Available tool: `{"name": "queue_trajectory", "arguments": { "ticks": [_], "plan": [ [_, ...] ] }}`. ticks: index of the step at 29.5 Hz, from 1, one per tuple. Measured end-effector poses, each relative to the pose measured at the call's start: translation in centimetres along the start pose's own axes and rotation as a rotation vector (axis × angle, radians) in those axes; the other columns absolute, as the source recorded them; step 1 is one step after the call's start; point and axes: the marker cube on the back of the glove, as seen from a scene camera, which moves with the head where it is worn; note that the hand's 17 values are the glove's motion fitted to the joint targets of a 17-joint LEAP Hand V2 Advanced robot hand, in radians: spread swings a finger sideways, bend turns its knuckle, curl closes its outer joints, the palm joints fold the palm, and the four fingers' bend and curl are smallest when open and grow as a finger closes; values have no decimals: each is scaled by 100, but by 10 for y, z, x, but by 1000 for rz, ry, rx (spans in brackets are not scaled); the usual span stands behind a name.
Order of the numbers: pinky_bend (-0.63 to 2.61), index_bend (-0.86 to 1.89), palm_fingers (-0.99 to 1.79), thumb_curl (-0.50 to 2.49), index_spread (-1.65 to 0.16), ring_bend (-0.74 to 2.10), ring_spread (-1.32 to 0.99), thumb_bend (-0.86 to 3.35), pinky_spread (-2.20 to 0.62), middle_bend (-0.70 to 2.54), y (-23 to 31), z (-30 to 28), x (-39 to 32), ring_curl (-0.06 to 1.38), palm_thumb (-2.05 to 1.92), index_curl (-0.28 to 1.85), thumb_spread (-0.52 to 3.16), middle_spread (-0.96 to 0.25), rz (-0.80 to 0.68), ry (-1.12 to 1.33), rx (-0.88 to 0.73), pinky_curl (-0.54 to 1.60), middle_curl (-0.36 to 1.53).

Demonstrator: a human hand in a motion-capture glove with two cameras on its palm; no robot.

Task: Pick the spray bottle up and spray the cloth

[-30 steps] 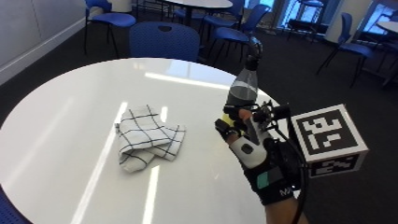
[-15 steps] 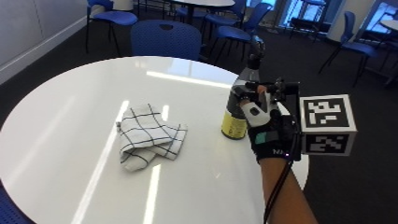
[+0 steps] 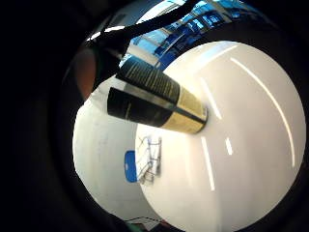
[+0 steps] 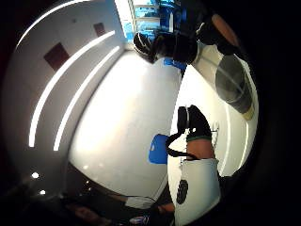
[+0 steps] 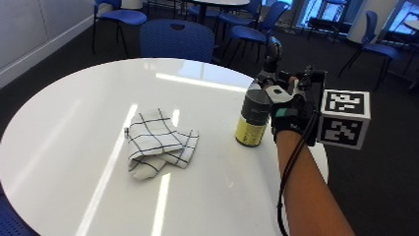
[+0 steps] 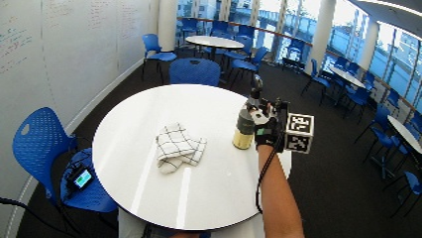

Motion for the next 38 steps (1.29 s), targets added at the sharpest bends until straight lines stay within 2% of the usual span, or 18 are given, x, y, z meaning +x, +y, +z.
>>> {"name": "queue_trajectory", "arguments": {
  "ticks": [12,20,28,38],
  "plan": [
    [15,19,74,49,-34,20,-7,-2,17,28,-33,-7,5,34,89,33,96,-13,52,-7,11,31,40],
    [14,18,71,49,-36,19,-8,-3,19,29,-47,-3,-6,32,89,35,90,-16,34,-28,-51,28,41],
    [9,20,80,51,-37,21,-11,-1,19,38,-58,3,-23,33,95,36,86,-20,114,-61,-124,23,43],
    [8,19,85,55,-36,32,-14,-2,19,39,-57,6,-14,37,101,39,78,-23,218,-49,-117,18,43]
  ]
}}
